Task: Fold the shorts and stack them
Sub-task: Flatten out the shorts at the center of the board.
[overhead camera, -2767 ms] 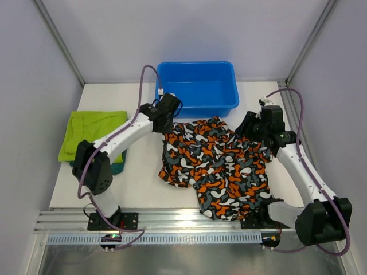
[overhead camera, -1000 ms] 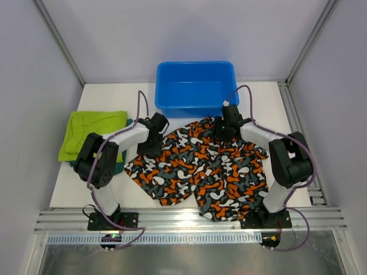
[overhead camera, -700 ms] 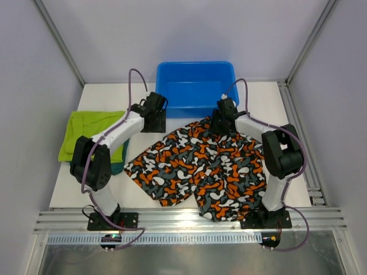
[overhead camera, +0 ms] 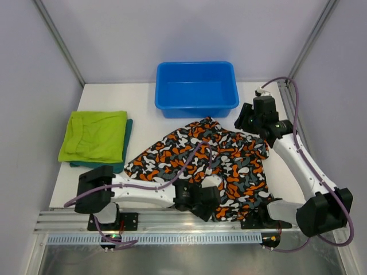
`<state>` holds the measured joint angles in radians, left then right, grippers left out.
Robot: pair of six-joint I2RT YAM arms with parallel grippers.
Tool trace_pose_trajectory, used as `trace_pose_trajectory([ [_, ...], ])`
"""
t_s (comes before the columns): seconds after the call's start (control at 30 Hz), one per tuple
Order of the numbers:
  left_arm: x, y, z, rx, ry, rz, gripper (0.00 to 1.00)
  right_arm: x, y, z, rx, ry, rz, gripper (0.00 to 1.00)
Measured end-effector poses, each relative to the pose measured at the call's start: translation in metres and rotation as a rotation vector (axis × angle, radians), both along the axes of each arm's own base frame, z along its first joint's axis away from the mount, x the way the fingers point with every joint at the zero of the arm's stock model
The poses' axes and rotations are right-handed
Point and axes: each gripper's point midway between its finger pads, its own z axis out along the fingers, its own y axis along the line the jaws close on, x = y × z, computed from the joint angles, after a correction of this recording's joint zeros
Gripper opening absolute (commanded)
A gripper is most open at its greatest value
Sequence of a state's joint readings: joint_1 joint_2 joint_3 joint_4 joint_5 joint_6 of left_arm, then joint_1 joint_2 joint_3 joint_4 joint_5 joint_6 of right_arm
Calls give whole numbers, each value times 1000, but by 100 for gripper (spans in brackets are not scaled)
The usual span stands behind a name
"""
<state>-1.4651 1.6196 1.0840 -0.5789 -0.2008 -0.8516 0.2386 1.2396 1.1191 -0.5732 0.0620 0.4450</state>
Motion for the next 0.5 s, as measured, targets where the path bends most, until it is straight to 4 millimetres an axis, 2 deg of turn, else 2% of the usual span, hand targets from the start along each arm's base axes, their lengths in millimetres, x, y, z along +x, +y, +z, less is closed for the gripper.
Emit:
trace_pose_trajectory([
  [0.1, -21, -13, -21, 5, 32, -9, 74, -23, -7, -19, -17, 58, -3, 52],
  [0.17, -24, -21, -29, -7, 43, 8, 71, -35, -11, -29, -26, 93, -6, 52],
  [0.23, -21, -24, -36, -5, 39, 36, 58, -43, -13, -30, -29, 103, -8, 52],
  [0.27, -19, -25, -38, -2, 30, 53, 30, -45, -14, -28, -29, 100, -9, 52],
  [0.33, -12, -22, -39, 6, 7, 86, 6, -48, -15, -25, -28, 90, -9, 52],
  [0.37, -7, -20, -38, 10, -9, 104, 0, -48, -16, -23, -29, 82, -9, 52],
  [0.43, 2, -14, -31, 16, -32, 121, 0, -49, -17, -21, -28, 73, -13, 52],
  [0.5, 16, -6, -15, 2, -44, 146, 0, -50, -18, -22, -27, 74, -14, 52],
])
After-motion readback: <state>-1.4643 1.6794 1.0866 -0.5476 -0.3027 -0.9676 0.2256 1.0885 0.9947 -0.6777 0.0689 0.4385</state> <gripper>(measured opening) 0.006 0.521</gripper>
